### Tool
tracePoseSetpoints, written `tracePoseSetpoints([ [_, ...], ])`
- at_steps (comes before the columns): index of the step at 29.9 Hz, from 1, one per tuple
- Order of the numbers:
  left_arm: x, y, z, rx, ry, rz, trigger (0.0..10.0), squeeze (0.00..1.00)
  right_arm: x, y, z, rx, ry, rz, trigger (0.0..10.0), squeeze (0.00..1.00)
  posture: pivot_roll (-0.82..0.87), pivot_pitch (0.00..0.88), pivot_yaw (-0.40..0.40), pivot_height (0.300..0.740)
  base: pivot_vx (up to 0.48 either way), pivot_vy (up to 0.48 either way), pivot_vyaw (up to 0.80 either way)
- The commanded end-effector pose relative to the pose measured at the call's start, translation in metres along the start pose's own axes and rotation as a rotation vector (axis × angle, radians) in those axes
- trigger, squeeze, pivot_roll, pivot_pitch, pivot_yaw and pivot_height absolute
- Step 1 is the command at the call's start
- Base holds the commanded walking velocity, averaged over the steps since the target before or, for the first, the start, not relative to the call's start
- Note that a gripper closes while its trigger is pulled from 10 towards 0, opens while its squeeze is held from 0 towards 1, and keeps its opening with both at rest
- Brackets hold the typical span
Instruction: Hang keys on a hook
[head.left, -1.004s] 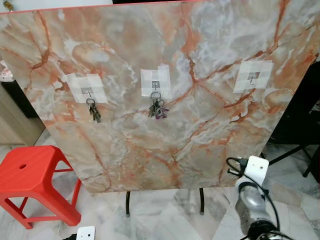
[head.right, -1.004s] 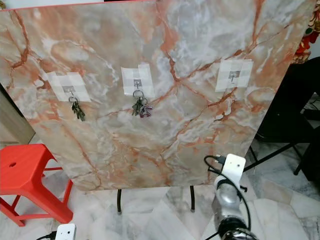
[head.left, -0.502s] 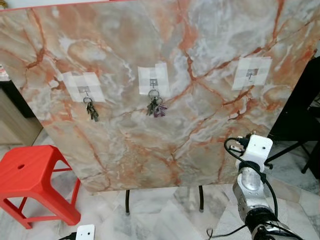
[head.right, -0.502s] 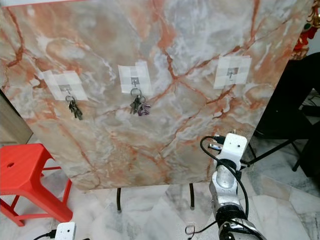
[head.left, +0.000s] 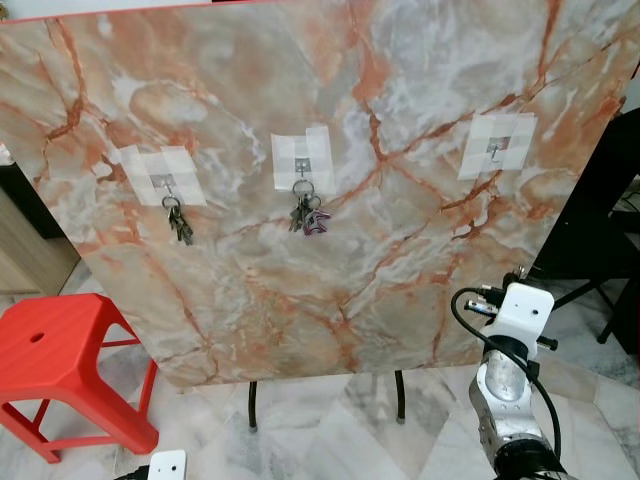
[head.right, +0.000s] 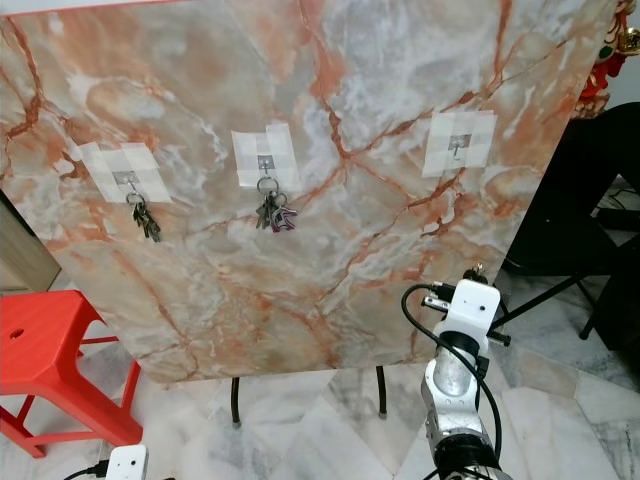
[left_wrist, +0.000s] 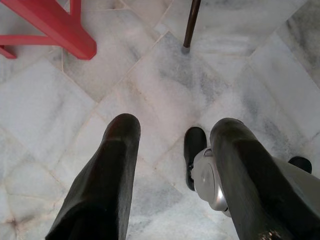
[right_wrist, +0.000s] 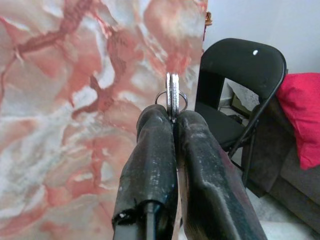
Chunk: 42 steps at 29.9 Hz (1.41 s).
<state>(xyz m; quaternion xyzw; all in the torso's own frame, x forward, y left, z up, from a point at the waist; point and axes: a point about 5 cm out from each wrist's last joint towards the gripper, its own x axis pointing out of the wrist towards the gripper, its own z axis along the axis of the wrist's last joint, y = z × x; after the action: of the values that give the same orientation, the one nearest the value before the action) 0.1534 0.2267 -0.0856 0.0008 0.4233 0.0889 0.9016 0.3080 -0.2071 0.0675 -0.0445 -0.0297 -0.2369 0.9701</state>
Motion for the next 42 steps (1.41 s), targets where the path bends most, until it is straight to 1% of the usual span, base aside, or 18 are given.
tracePoseSetpoints([
  [1,-0.002,0.003,-0.007,0.004,0.028,0.005,10.0,0.0,0.003,0.006,0.008,0.014,-0.02,0.008,10.0,0.0,0.04,0.0,0.035,0.74,0.0,0.0,0.0],
  [5,-0.002,0.004,-0.008,0.001,0.033,0.007,10.0,0.0,0.004,0.008,0.011,0.023,-0.028,0.009,10.0,0.0,0.03,0.0,0.034,0.74,0.0,0.0,0.0],
  [13,-0.003,0.007,-0.009,-0.003,0.035,0.011,10.0,0.0,0.002,0.011,0.01,0.024,-0.017,0.028,10.0,0.0,0.04,0.0,0.03,0.74,0.0,0.0,0.0],
  [26,-0.003,0.004,-0.009,0.01,0.032,0.001,10.0,0.0,0.002,0.014,0.009,0.034,0.005,0.049,10.0,0.0,0.03,0.0,0.026,0.74,0.0,0.0,0.0],
  [30,-0.003,0.003,-0.009,0.013,0.032,-0.003,10.0,0.0,0.001,0.022,0.008,0.039,0.022,0.093,10.0,0.0,0.03,0.0,0.025,0.74,0.0,0.0,0.0],
  [36,-0.003,0.003,-0.009,0.012,0.033,-0.001,10.0,0.0,0.0,0.028,0.006,0.041,0.041,0.134,10.0,0.0,0.04,0.0,0.025,0.74,0.0,0.0,0.0],
  [40,-0.003,0.003,-0.009,0.009,0.033,0.001,10.0,0.0,-0.001,0.031,0.006,0.037,0.046,0.151,10.0,0.0,0.04,0.0,0.024,0.74,0.0,0.0,0.0],
  [42,-0.003,0.003,-0.009,0.007,0.033,0.001,10.0,0.0,-0.001,0.032,0.005,0.02,0.052,0.163,10.0,0.0,0.04,0.0,0.025,0.74,0.0,0.0,0.0],
])
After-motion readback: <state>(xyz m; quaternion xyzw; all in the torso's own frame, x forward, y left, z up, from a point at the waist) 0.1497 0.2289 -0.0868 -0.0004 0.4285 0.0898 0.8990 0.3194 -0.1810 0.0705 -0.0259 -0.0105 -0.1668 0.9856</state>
